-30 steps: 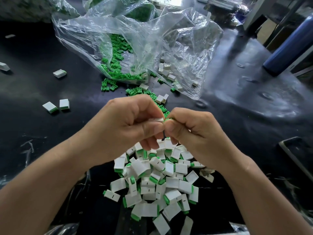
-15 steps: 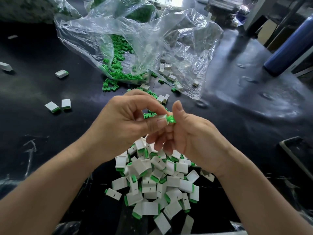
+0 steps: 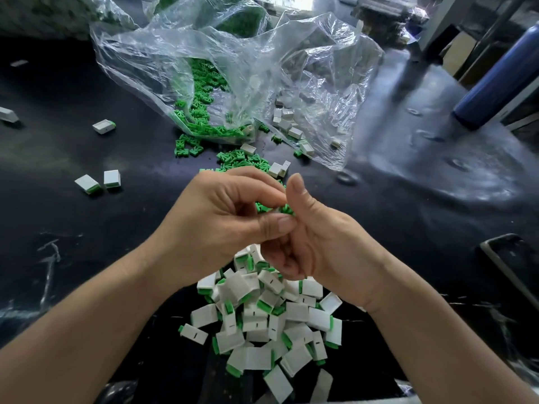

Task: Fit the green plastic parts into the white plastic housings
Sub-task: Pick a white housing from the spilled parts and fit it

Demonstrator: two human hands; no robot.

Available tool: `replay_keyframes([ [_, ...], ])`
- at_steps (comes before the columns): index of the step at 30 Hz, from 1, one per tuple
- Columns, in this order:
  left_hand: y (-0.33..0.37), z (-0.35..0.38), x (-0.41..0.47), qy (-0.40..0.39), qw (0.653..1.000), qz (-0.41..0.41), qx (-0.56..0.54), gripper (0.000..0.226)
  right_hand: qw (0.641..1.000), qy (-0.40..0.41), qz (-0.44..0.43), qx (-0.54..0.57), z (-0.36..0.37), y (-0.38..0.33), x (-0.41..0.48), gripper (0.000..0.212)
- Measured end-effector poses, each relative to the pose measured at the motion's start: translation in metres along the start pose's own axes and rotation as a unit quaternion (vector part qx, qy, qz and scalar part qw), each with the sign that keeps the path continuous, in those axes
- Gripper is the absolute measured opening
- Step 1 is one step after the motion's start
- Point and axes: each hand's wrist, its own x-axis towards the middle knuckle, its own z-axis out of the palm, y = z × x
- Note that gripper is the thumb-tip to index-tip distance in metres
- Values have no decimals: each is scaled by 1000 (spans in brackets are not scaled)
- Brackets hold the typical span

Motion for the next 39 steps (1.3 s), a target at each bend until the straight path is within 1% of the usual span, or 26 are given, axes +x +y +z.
replay_keyframes([
  [2, 1, 0, 0, -6, 1000, 4, -11, 17, 1000, 6, -7, 17, 1, -1, 0, 78],
  [5, 0, 2, -1, -7, 999, 23, -21, 18, 997, 40, -27, 60, 4, 1, 3, 73],
  [6, -1, 3, -1, -5, 999, 27, -29, 17, 996, 53, -38, 66, 5, 3, 4, 67],
  [9, -3, 8, -1, 6, 997, 28, -69, 11, 991, 80, -70, 77, 8, 7, 4, 31],
  [10, -4, 9, -1, 7, 996, 27, -84, 10, 991, 81, -73, 79, 9, 7, 4, 28],
  [12, -4, 10, -1, 2, 994, 31, -107, 10, 991, 83, -68, 78, 9, 6, 3, 39],
  [13, -3, 10, -2, -1, 993, 36, -112, 14, 992, 80, -63, 81, 9, 5, 3, 47],
  [15, -2, 9, -2, -9, 991, 38, -131, 21, 993, 55, -59, 90, 8, 3, 1, 57],
  [17, -1, 8, -2, -11, 987, 33, -155, 20, 994, 37, -49, 87, 6, -1, -2, 66],
  [18, -1, 8, -1, -12, 987, 32, -159, 21, 995, 33, -47, 83, 5, -2, -3, 66],
  [19, -1, 8, -1, -13, 987, 32, -159, 21, 995, 32, -47, 79, 4, -2, -4, 61],
  [21, -1, 7, -1, -15, 987, 32, -154, 22, 995, 40, -55, 74, 5, -3, -5, 42],
  [23, -1, 7, -1, -15, 988, 31, -150, 22, 994, 52, -63, 68, 8, -4, -6, 33],
  [25, -1, 7, -1, -15, 989, 31, -144, 21, 994, 62, -67, 62, 8, -3, -5, 33],
  [29, 0, 7, 0, -50, 988, 47, -140, 16, 993, 79, -69, 52, 9, -1, -5, 36],
  [32, 0, 7, 0, -59, 988, 42, -137, 17, 992, 86, -69, 54, 8, 2, -4, 47],
  [34, -1, 7, 0, -59, 988, 32, -141, 18, 994, 74, -62, 56, 8, 2, -3, 48],
  [36, -1, 8, 0, -54, 987, 25, -147, 18, 995, 51, -53, 62, 7, 0, -3, 43],
  [39, 1, 8, 0, -24, 990, 15, -142, 18, 996, 21, -39, 79, 4, -3, -2, 48],
])
